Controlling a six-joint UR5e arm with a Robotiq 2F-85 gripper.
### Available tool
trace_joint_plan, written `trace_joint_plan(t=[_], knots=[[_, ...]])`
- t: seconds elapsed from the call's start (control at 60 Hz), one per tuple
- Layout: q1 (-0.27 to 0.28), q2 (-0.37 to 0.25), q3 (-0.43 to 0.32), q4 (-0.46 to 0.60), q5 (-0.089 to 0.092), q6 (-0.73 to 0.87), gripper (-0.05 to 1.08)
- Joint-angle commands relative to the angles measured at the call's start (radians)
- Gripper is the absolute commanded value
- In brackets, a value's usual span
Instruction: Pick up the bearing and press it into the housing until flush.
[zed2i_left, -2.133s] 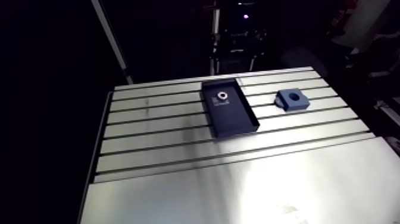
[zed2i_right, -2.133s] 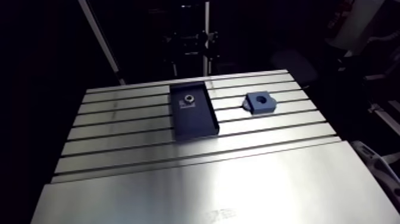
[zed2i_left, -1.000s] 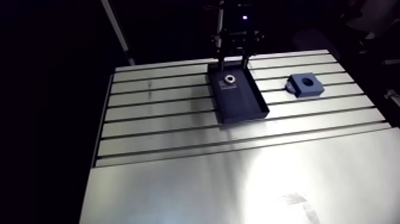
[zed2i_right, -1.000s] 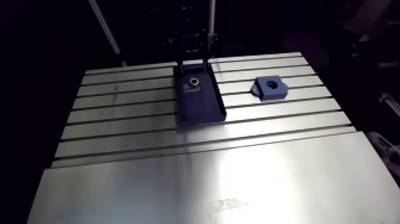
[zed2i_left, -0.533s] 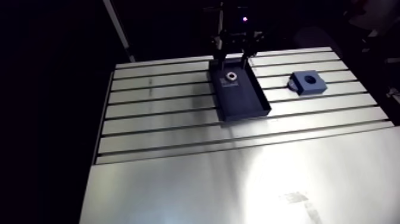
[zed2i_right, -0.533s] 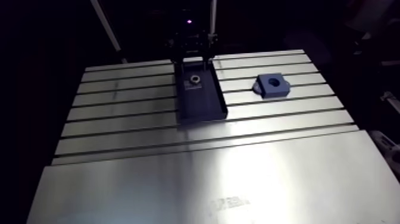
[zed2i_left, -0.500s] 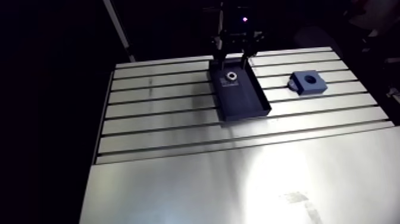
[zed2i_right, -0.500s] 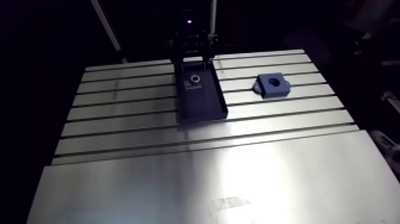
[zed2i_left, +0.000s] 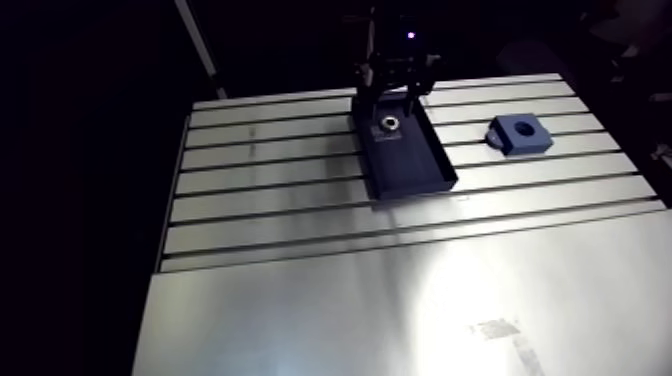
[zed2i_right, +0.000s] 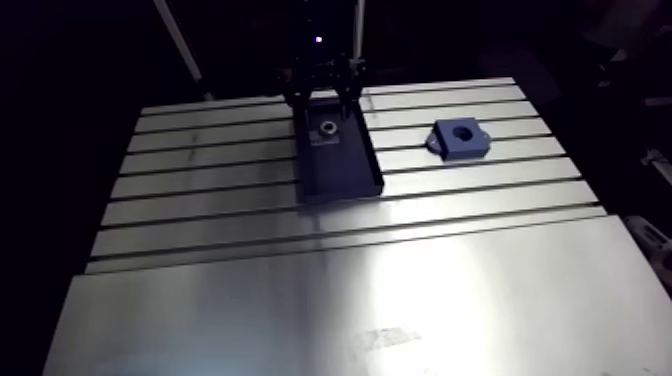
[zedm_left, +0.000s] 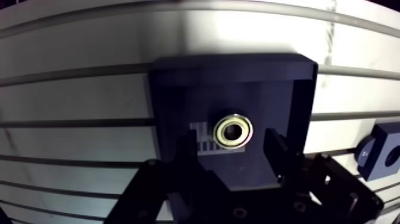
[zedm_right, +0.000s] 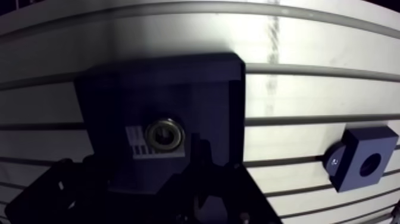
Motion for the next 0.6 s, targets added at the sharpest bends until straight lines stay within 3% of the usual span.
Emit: trace_joint_plan(t=[0.017, 0.6], knots=[[0.001, 0.006, 0.006, -0.006, 0.0, -0.001, 0.34], [-0.009, 0.006, 0.014, -0.011, 0.0, -0.021, 0.34]])
